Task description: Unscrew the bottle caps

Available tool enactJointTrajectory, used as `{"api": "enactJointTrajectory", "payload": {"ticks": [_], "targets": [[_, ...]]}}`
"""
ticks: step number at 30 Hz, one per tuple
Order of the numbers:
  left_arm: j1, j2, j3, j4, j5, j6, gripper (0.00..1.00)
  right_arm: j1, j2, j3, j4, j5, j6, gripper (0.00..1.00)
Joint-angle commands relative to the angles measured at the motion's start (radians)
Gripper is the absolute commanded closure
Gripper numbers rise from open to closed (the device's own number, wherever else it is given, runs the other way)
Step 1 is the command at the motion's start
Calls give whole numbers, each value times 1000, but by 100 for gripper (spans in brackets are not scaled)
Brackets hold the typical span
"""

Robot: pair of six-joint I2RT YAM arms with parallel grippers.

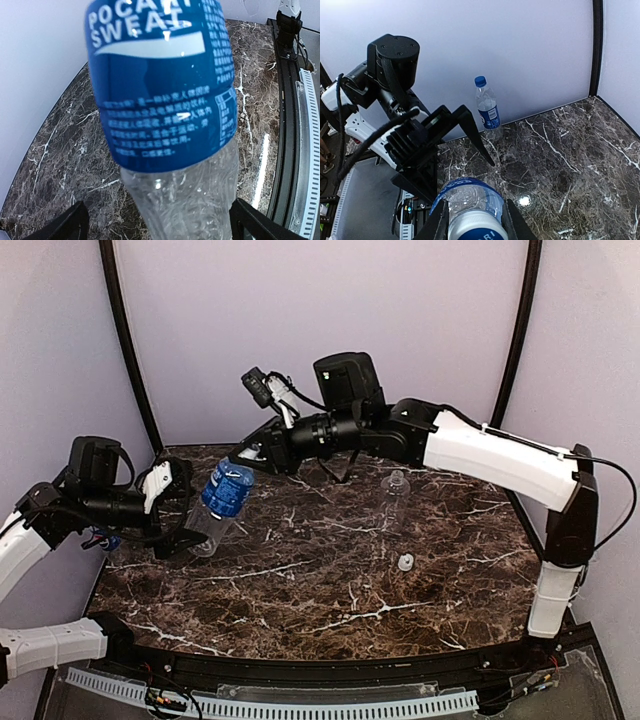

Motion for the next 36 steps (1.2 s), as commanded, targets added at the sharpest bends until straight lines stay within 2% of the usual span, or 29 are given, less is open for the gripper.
{"api": "enactJointTrajectory", "payload": {"ticks": [1,12,23,28,33,34,35,36], "targets": [[-11,-7,-21,-23,33,2,1,30,32,-7,150,-48,73,100],[-23,0,-38,28,-10,-32,13,46,67,-6,238,-46,141,100],[-28,18,-36,87,-6,-131,5,51,73,-32,348,-44,193,100],[-28,19,-19,103,-33,-144,24,51,48,-66,344,-19,177,100],[-28,20,-9,105,-61,-142,36,48,29,-92,322,3,165,100],[-28,19,-9,106,-77,-135,38,45,25,-92,308,6,165,96],[-28,19,-9,104,-89,-129,39,41,21,-91,292,6,166,71],[-28,19,-9,104,-119,-110,40,37,14,-92,266,7,168,59]]}}
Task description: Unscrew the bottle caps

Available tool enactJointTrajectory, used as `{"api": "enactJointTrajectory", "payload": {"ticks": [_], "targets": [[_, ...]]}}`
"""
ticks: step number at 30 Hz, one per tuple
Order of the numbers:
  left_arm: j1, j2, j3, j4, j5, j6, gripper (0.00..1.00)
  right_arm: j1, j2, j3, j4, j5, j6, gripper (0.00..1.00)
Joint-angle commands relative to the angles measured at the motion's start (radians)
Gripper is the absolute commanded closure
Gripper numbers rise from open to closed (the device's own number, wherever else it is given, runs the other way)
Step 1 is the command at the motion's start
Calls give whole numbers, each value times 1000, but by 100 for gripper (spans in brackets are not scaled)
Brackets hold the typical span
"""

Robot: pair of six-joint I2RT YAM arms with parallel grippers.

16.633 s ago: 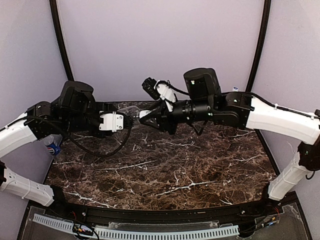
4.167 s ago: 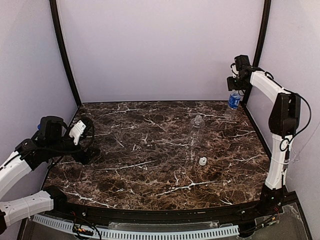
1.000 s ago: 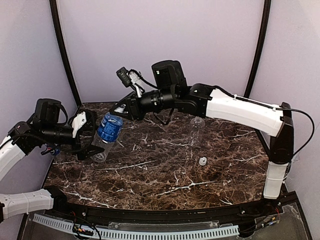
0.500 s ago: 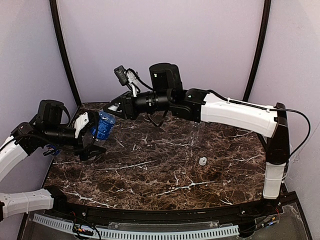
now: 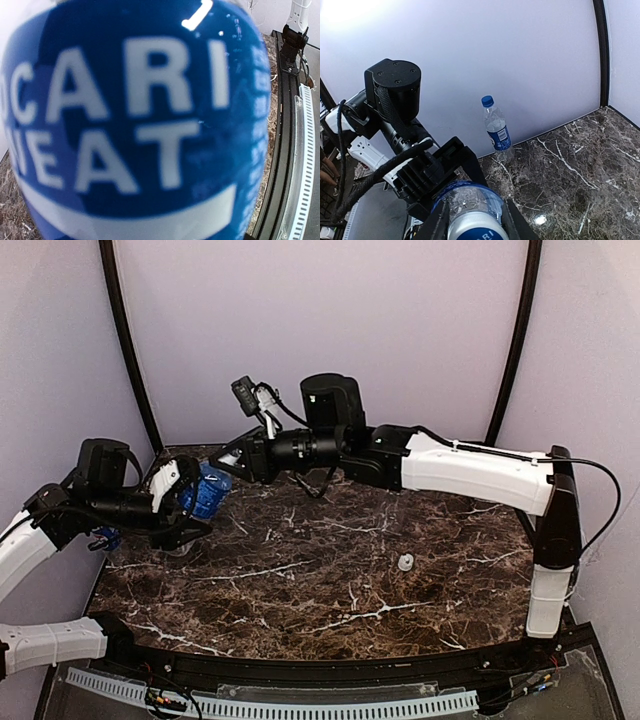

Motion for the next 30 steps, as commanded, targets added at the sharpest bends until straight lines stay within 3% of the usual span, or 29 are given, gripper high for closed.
{"api": "enactJointTrajectory", "payload": {"ticks": [1,3,8,10,15,18,24,30], "targets": [[-1,-2,23,50,-98,49,41,-2,-60,-20,-64,0,25,42],[-1,-5,17,55,-159,111,43,-15,-83,-29,-100,16,64,30],[-33,-11,-28,148,-423,308,47,-40,-109,-56,-144,3,210,27],[-62,-12,-49,209,-526,401,48,-40,-97,-53,-153,-14,243,21],[-109,-4,-75,345,-665,571,48,-53,-52,-16,-184,5,283,18],[-128,-4,-92,405,-711,642,49,-64,-27,10,-177,-7,294,23],[-151,-14,-117,414,-691,681,49,-73,1,34,-123,-79,293,53],[-166,-16,-140,417,-688,695,49,-88,-8,8,-88,-100,307,56]]}}
